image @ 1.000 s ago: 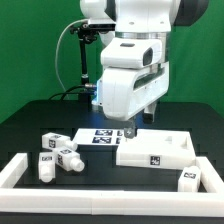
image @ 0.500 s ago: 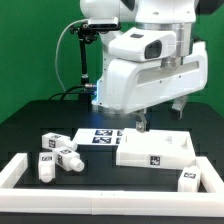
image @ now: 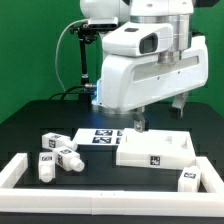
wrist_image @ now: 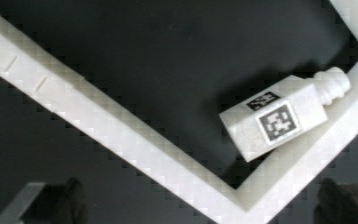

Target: Assemble one leg

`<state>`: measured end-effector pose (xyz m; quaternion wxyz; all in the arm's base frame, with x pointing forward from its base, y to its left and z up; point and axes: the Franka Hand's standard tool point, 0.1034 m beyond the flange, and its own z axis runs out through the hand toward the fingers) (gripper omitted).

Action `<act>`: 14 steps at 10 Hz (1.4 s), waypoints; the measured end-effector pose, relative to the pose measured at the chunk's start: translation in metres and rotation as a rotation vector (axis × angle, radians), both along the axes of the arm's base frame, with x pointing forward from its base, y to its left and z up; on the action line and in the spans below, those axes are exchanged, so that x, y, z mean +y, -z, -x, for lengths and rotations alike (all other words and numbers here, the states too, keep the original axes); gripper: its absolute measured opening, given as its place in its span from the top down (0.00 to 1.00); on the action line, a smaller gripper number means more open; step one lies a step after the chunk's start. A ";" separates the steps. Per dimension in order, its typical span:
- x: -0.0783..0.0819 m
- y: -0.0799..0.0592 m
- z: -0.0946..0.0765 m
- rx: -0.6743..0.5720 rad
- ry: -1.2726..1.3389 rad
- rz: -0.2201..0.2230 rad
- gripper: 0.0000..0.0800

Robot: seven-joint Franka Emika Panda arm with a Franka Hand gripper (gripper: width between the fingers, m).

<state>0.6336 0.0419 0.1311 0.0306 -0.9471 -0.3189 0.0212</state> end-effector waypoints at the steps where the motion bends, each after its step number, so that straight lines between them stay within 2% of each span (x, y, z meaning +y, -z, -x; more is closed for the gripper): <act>1: -0.001 0.004 0.001 -0.006 0.095 0.006 0.19; 2: 0.002 0.013 0.000 0.001 0.184 0.010 0.19; 4: 0.017 0.039 -0.004 -0.013 0.325 0.008 0.19; 6: 0.016 0.040 -0.004 -0.010 0.337 -0.004 0.19; 9: 0.021 0.041 -0.003 0.009 0.552 -0.007 0.19; 11: 0.032 0.049 0.002 0.051 0.901 -0.005 0.19; 12: 0.038 0.051 0.001 0.051 0.985 -0.003 0.19; 13: 0.035 0.048 -0.006 0.017 0.948 -0.041 0.19; 14: 0.032 0.049 -0.007 0.017 0.957 -0.045 0.19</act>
Offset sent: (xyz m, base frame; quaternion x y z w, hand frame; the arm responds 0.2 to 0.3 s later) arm 0.0161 0.0215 -0.0494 -0.0333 0.0289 0.2059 0.9776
